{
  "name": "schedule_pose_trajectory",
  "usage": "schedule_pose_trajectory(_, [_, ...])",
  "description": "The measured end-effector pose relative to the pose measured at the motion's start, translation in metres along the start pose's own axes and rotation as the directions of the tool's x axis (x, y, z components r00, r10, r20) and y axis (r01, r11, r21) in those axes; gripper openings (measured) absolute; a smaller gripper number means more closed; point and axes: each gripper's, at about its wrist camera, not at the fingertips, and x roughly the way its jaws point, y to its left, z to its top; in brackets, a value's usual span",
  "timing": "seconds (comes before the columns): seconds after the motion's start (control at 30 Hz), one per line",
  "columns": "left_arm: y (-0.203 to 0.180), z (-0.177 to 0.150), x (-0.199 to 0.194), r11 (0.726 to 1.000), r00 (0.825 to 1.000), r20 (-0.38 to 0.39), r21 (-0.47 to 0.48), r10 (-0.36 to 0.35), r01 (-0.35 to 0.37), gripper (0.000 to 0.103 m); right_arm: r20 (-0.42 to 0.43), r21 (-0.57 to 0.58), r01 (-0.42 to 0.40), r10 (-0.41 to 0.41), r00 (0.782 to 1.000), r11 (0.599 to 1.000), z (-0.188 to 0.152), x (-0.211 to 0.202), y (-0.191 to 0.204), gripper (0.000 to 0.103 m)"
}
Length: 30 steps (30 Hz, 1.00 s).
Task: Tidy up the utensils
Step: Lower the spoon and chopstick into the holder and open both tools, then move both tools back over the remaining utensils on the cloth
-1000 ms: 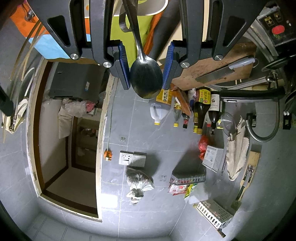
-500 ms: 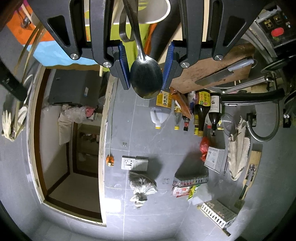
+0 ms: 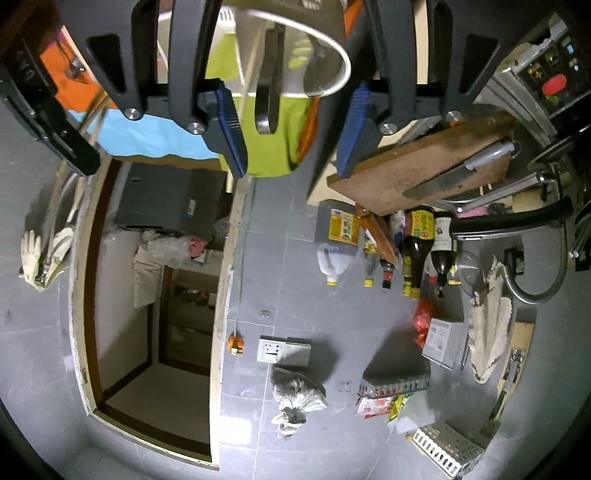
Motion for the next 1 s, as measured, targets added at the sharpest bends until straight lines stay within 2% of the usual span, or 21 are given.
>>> schedule_pose_trajectory(0.07, [-0.003,0.003,-0.005,1.0,1.0,0.002,0.003,-0.009,0.009,0.048,0.013,0.002,-0.007,0.007,1.0,1.0,0.003,-0.005,-0.002,0.024])
schedule_pose_trajectory(0.2, [-0.014,0.012,-0.017,0.999,0.999,0.012,0.009,-0.039,0.039,0.055,0.051,-0.018,-0.012,0.013,0.999,1.0,0.013,-0.017,-0.004,0.027])
schedule_pose_trajectory(0.33, [-0.027,0.023,-0.031,0.997,0.996,0.032,-0.004,-0.08,0.08,0.066,0.11,-0.028,-0.003,0.006,0.994,1.0,0.028,-0.038,-0.014,0.053])
schedule_pose_trajectory(0.4, [-0.035,0.027,-0.037,0.996,0.995,0.044,0.001,-0.092,0.092,0.069,0.128,-0.031,0.016,-0.012,0.992,0.999,0.035,-0.048,-0.022,0.059])
schedule_pose_trajectory(0.47, [-0.046,0.03,-0.044,0.993,0.992,0.056,0.012,-0.115,0.115,0.076,0.139,-0.03,0.033,-0.029,0.99,0.999,0.042,-0.058,-0.031,0.07])
schedule_pose_trajectory(0.57, [-0.064,0.031,-0.051,0.988,0.986,0.064,0.026,-0.152,0.151,0.083,0.155,-0.037,0.07,-0.063,0.986,0.997,0.051,-0.075,-0.047,0.079])
schedule_pose_trajectory(0.67, [-0.081,0.03,-0.056,0.982,0.98,0.065,0.036,-0.188,0.185,0.087,0.158,-0.057,0.106,-0.095,0.983,0.993,0.056,-0.092,-0.062,0.09])
schedule_pose_trajectory(0.87, [-0.116,0.023,-0.06,0.964,0.963,0.041,0.043,-0.265,0.263,0.096,0.129,-0.097,0.177,-0.164,0.978,0.979,0.056,-0.123,-0.094,0.103])
schedule_pose_trajectory(1.0, [-0.14,0.011,-0.058,0.948,0.949,-0.004,0.052,-0.314,0.314,0.098,0.1,-0.095,0.208,-0.199,0.975,0.973,0.053,-0.137,-0.116,0.103])
